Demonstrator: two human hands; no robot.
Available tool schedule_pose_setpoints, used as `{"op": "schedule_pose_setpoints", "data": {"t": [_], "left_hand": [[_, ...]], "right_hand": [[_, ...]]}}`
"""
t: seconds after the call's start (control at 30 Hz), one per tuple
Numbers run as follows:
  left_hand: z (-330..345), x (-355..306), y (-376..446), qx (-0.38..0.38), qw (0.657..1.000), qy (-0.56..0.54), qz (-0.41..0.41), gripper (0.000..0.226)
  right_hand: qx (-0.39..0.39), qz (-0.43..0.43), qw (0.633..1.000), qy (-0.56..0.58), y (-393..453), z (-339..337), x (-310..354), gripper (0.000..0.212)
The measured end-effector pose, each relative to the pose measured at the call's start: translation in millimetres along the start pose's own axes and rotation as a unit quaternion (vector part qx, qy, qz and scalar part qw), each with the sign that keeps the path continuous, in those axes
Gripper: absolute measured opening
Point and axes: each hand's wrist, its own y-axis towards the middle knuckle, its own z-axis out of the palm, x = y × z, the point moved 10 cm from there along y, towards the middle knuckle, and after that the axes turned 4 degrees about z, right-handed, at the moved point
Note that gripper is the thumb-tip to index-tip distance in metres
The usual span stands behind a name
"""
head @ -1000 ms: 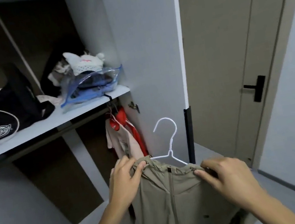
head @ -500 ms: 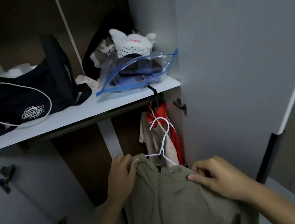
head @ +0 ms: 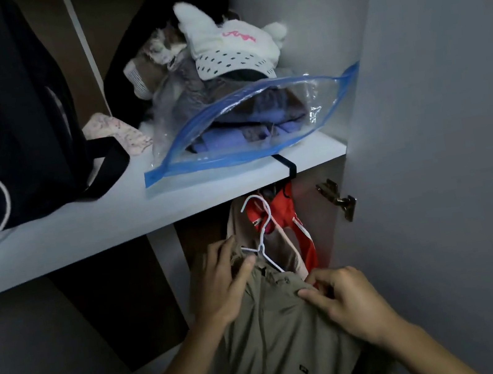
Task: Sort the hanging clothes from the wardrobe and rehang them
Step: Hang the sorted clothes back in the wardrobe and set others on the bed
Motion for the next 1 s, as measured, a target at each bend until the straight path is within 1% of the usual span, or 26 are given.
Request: {"op": "schedule_pose_setpoints", "data": {"t": [0.07,0.13,0.2,0.23,0.33,0.4,0.53,0.67,0.7,1.0], "left_hand": [[11.0,1.7,9.1,0.001,1.000,0.003,-0.030,0.102],[18.2,3.1,19.4,-0.008,0.999,0.002,-0.054,0.118],[26.8,6.3,30.2,-0.010,0.997,0.003,-0.073,0.125],[31.1,9.1,34.6,-0.013,0.996,-0.004,-0.084,0.125],[43.5,17.7,49.1,-0.033,0.995,-0.014,-0.096,0.115],[54.7,25.0,59.4,-0.031,0.994,-0.009,-0.100,0.107],[79.3,37.7,82.6,-0.019,0.991,-0.050,-0.124,0.102],[96.5,46.4,105.7,-0.020,0.989,-0.054,-0.138,0.072],[99.5,49.8,110.4,-0.020,0.988,-0.051,-0.142,0.068],[115.2,75.5,143.3,-0.011,0.986,-0.031,-0.166,0.073]], "right_hand": [[0.001,0.004,1.000,0.003,13.5,5.4,-5.4,0.031],[0.003,0.009,1.000,-0.003,25.9,10.9,-8.8,0.032],[-0.005,0.014,1.000,-0.005,37.8,16.1,-13.2,0.033],[-0.014,0.016,1.000,-0.006,43.5,17.3,-15.0,0.034],[-0.030,0.021,0.999,-0.033,61.4,21.8,-21.2,0.031],[-0.033,0.027,0.998,-0.049,73.9,25.7,-28.2,0.027],[-0.058,0.021,0.994,-0.085,98.7,27.4,-38.7,0.016],[-0.094,0.014,0.990,-0.105,122.4,32.9,-44.7,0.014],[-0.101,0.013,0.989,-0.109,127.4,35.0,-46.3,0.015],[-0.138,0.007,0.982,-0.129,161.1,53.3,-56.0,0.015]]}}
